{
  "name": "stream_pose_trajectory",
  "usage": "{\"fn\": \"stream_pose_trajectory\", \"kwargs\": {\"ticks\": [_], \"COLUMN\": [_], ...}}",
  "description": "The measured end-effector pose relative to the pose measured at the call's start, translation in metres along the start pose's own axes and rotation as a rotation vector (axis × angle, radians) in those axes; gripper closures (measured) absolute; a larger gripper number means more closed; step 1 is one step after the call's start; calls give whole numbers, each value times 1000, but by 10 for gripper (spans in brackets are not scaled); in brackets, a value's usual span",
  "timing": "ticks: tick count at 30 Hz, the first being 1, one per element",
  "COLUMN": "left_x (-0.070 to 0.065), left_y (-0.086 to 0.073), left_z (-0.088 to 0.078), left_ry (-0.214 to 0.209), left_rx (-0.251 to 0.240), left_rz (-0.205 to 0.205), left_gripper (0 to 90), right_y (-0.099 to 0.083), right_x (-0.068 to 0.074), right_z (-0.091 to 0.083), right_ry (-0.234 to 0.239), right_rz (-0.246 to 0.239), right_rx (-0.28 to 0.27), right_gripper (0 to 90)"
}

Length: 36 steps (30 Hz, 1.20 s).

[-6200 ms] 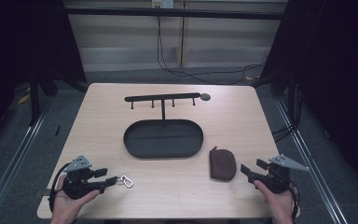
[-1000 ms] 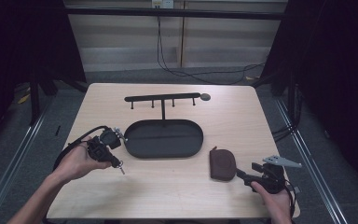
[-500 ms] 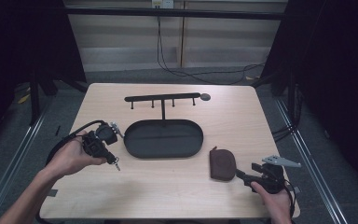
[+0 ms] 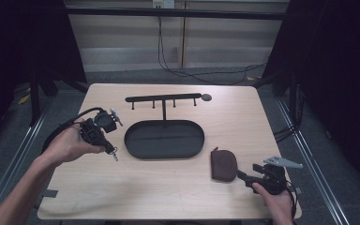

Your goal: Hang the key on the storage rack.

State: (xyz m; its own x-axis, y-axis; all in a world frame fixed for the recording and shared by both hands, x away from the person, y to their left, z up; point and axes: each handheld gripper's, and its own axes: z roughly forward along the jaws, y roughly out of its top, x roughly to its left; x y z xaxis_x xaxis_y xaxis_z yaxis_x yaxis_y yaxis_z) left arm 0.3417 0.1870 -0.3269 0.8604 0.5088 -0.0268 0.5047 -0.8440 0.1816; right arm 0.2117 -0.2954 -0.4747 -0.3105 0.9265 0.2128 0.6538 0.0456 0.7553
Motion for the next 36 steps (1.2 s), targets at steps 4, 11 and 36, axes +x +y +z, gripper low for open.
{"fn": "stream_pose_trajectory", "kwargs": {"ticks": [4,11,36], "left_x": [3,7,23], "left_y": [4,12,51], "left_z": [-5,-10,-25], "left_ry": [-2,19,16], "left_rx": [-3,5,0], "left_rz": [4,11,27], "left_gripper": [892,892,892], "right_y": [0,0,0], "right_x": [0,0,-1], "right_z": [0,0,0], "right_ry": [0,0,14], "right_rz": [2,4,7], "right_rx": [0,3,5], "right_gripper": [245,245,244]}}
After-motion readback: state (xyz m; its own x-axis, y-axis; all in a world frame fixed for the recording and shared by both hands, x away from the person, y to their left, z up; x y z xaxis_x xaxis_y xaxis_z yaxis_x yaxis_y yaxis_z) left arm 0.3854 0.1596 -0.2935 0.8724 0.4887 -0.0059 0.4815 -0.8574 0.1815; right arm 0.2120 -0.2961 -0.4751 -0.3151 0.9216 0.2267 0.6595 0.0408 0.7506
